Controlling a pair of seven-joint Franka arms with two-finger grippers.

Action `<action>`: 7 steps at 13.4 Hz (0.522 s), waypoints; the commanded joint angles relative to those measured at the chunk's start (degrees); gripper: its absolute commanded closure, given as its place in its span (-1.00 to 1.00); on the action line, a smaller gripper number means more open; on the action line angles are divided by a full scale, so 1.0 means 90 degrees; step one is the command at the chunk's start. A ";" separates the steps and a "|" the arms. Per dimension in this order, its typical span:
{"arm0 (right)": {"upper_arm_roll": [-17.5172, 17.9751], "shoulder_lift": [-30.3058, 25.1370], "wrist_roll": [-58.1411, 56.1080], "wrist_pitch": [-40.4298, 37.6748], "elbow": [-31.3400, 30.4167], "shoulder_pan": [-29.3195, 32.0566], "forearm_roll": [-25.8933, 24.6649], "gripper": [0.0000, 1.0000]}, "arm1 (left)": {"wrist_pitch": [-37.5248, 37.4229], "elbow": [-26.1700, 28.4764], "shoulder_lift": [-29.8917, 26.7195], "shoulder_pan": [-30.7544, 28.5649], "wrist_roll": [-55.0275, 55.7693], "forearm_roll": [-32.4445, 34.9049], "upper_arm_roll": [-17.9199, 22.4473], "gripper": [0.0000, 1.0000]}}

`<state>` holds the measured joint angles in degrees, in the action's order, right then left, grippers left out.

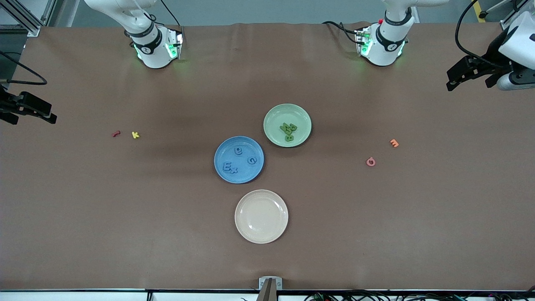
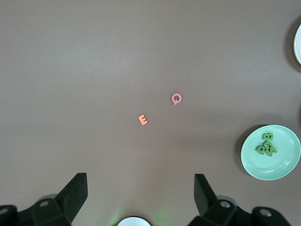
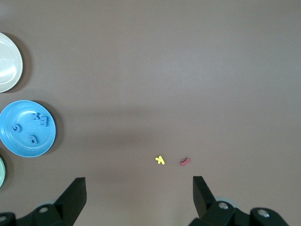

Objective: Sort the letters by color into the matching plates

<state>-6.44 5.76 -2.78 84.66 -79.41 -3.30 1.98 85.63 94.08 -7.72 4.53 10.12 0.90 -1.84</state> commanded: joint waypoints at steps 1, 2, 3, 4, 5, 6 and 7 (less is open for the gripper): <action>0.0081 -0.0034 -0.0003 -0.0061 0.0063 0.0083 -0.0112 -1.00 | -0.0042 0.0055 -0.0119 -0.0005 -0.0070 -0.0032 -0.0011 -1.00; 0.0081 -0.0025 -0.0003 -0.0061 0.0073 0.0083 -0.0112 -1.00 | -0.0042 0.0055 -0.0129 -0.0005 -0.0070 -0.0032 -0.0011 -1.00; 0.0081 -0.0034 -0.0003 -0.0061 0.0063 0.0083 -0.0112 -1.00 | -0.0042 0.0055 -0.0119 -0.0005 -0.0070 -0.0032 -0.0011 -1.00; 0.0081 -0.0025 -0.0003 -0.0061 0.0063 0.0083 -0.0141 -1.00 | -0.0042 0.0055 -0.0119 -0.0014 -0.0070 -0.0032 -0.0011 -1.00; 0.0081 -0.0025 -0.0003 -0.0061 0.0073 0.0083 -0.0142 -1.00 | -0.0042 0.0045 -0.0119 -0.0015 -0.0070 -0.0032 -0.0011 -1.00; 0.0081 -0.0025 -0.0003 -0.0061 0.0073 0.0083 -0.0142 -1.00 | -0.0042 0.0045 -0.0119 -0.0015 -0.0070 -0.0041 -0.0011 -1.00; 0.0090 -0.0025 -0.0003 -0.0061 0.0073 0.0083 -0.0142 -1.00 | -0.0042 0.0045 -0.0119 -0.0015 -0.0070 -0.0032 -0.0011 -1.00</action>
<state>-6.44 5.76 -2.78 84.66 -79.40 -3.30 1.73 85.63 94.08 -7.72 4.52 10.12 0.90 -1.84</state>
